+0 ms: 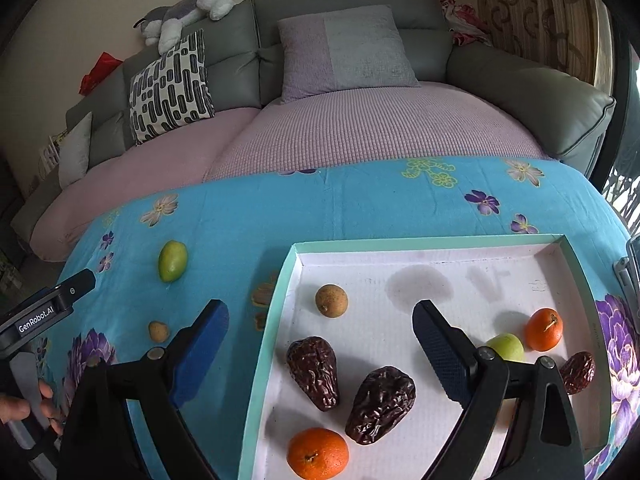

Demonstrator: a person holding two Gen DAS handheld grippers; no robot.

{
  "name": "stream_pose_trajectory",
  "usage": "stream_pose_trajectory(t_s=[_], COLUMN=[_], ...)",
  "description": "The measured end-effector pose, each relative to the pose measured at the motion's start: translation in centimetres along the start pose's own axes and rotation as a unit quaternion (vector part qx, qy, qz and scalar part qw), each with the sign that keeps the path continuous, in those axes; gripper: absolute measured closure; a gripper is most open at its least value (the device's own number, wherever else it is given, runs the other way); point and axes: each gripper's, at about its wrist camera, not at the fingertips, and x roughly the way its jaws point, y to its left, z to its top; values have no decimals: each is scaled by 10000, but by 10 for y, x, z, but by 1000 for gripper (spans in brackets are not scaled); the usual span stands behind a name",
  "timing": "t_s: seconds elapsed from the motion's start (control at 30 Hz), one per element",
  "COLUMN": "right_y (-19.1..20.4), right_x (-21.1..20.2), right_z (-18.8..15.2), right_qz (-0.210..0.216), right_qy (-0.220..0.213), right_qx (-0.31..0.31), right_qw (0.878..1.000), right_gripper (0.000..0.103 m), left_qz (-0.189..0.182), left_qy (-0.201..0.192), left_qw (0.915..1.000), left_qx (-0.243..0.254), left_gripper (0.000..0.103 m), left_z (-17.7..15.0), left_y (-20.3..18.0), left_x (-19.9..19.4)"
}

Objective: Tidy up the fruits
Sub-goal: 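Withdraw both tools from the tray toward the green pear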

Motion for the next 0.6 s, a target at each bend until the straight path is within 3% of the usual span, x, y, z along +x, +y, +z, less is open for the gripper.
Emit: stream_pose_trajectory(t_s=[0.23,0.6], right_y=[44,97], right_x=[14,44], right_z=[-2,-13], right_qz=[425,779], right_qy=[29,290], right_qx=[-289,-676], right_qw=[9987,9942], right_gripper=[9,13], left_qz=[185,100], left_qy=[213,676], left_qw=[9996,9964], left_qx=[15,-497], left_gripper=[0,0], left_z=[-4,-16], left_y=[21,47], left_x=[11,39])
